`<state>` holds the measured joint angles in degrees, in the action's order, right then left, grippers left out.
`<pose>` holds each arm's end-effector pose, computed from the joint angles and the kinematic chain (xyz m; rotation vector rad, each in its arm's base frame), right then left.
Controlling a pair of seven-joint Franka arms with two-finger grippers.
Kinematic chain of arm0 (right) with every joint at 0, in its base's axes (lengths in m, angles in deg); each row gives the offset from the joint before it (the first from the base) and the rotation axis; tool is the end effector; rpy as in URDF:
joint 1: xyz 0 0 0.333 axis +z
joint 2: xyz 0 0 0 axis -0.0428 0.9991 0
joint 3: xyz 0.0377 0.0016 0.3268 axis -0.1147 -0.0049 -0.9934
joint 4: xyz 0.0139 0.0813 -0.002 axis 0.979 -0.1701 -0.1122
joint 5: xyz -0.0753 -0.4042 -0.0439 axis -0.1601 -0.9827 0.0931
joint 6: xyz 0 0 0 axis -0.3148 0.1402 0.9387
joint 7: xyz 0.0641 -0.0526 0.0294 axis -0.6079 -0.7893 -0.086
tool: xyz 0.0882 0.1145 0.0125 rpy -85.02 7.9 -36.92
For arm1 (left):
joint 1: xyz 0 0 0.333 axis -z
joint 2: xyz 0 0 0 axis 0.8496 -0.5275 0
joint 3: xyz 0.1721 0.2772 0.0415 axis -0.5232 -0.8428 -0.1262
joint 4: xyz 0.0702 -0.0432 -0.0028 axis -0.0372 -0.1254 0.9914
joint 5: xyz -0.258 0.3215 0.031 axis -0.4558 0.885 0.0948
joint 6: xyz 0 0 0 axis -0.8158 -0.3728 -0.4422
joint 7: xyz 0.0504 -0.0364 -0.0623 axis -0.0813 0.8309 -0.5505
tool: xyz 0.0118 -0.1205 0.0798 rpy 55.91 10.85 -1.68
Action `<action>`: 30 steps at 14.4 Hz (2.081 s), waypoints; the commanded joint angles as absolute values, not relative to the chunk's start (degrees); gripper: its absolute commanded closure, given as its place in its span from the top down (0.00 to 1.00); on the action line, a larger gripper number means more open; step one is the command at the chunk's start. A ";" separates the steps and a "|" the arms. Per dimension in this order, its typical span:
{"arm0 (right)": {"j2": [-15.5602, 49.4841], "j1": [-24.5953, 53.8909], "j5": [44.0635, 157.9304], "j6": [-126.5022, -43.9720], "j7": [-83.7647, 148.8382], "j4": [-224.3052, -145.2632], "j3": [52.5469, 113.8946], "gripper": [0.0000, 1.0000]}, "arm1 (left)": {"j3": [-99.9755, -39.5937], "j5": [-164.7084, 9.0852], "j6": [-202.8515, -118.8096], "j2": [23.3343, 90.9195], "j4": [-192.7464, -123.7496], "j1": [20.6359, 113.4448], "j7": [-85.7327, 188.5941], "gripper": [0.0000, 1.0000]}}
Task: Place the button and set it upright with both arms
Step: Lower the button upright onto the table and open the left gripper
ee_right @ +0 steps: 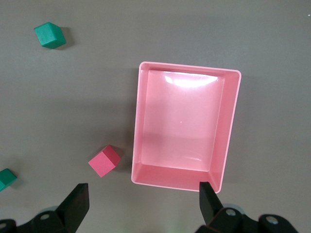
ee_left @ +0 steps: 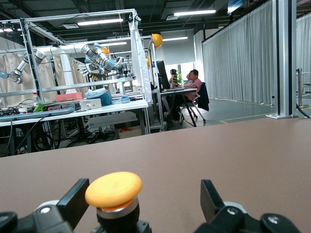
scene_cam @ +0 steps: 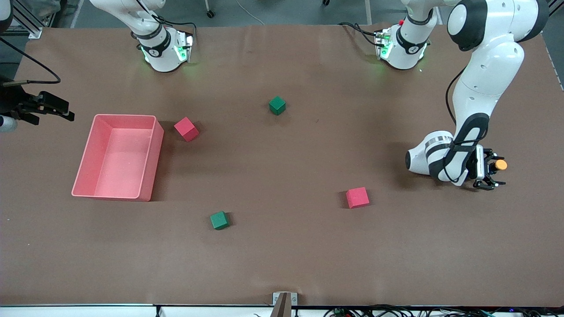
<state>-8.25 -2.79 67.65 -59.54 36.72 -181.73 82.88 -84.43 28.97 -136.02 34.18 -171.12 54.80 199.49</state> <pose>0.5579 -0.0445 0.5668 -3.0638 -0.0980 0.1038 0.5577 0.1367 0.0451 -1.3731 -1.0867 -1.2021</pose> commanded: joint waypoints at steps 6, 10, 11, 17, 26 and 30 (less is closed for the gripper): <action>-8.61 -3.15 68.46 -58.83 37.44 -182.18 82.69 1.00 | -84.24 29.97 -135.51 34.67 -173.23 53.33 194.32 1.00; -8.44 -2.98 68.37 -58.56 37.44 -182.09 82.78 1.00 | -84.24 29.44 -135.34 35.99 -173.50 53.42 192.99 1.00; -8.35 -2.98 68.20 -58.56 37.44 -182.09 82.78 1.00 | -84.16 29.27 -135.34 36.43 -173.58 53.42 192.38 1.00; -8.09 -2.10 68.37 -59.61 37.35 -182.00 82.61 1.00 | -83.89 29.18 -133.40 37.66 -174.11 53.51 190.62 1.00; -7.12 -1.84 68.37 -59.79 37.35 -182.00 82.61 1.00 | -82.13 26.46 -135.77 44.95 -174.38 52.98 177.98 1.00; -7.03 -1.92 68.37 -59.88 37.35 -182.00 82.61 1.00 | -81.26 20.76 -142.00 47.94 -170.78 52.98 167.36 1.00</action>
